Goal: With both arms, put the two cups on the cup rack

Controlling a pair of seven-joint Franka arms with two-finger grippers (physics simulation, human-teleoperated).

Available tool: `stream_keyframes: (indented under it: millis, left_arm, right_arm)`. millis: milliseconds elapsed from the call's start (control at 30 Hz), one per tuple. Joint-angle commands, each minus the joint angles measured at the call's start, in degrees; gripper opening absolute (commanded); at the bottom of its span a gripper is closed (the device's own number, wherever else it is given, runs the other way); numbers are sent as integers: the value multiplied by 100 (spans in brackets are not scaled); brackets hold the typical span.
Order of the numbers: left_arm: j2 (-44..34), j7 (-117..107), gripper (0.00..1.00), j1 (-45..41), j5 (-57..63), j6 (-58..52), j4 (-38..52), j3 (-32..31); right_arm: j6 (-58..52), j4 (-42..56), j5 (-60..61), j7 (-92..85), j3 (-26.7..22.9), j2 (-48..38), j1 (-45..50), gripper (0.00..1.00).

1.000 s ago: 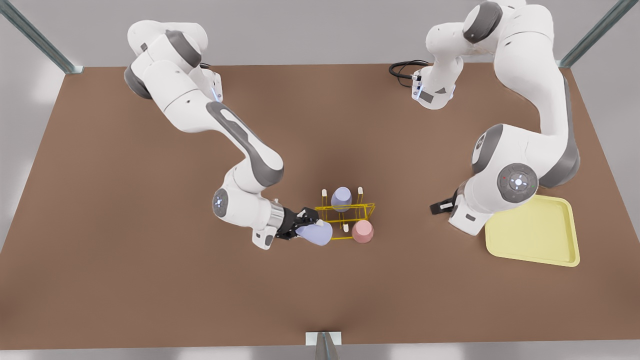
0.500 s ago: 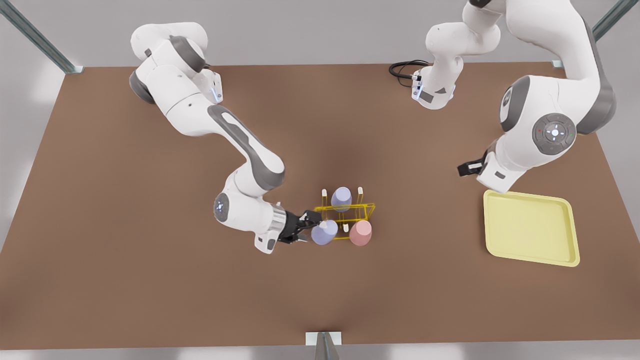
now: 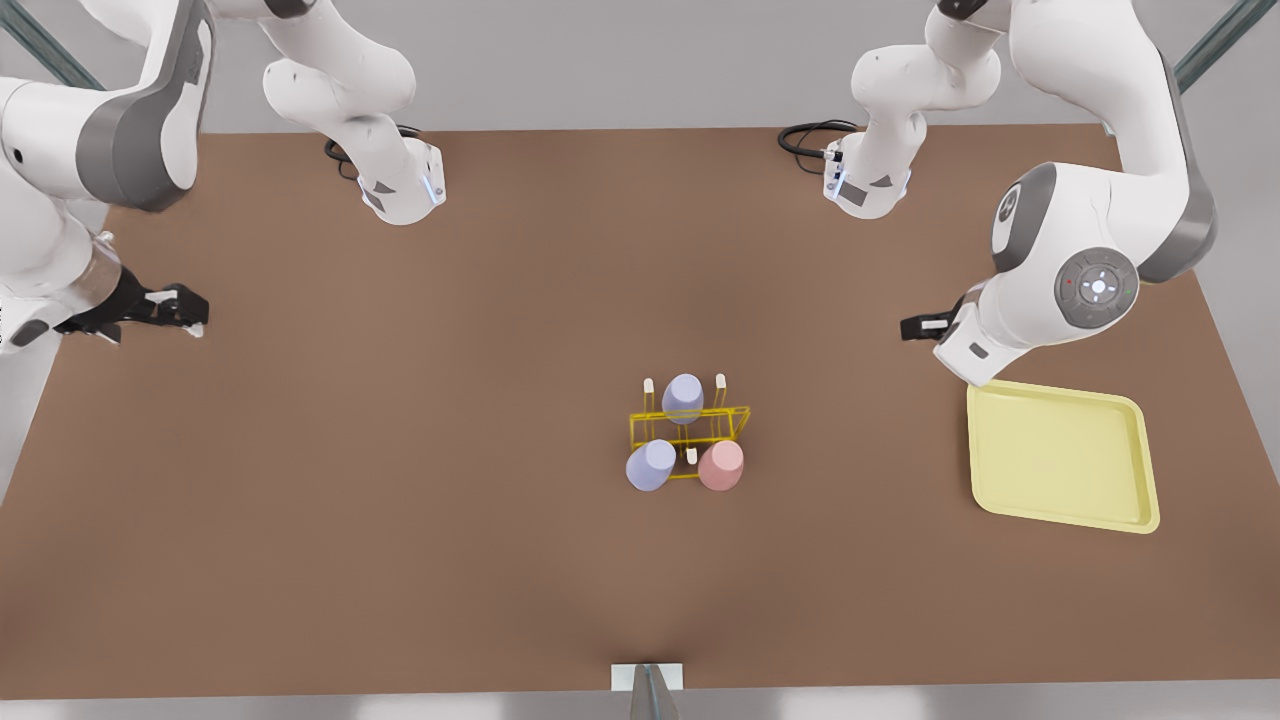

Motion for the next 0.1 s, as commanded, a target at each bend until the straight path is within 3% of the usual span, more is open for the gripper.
stream_keyframes:
  millis: [0, 67]
  left_arm:
    - [-5, 493, 100, 1, -21, -54, 8, -3]
    - [-5, 493, 100, 1, -21, -54, 0, -3]
  right_arm:
    - [-682, -185, -90, 78, 92, -141, -6, 100]
    - [-682, -185, -81, 78, 109, -176, -6, 100]
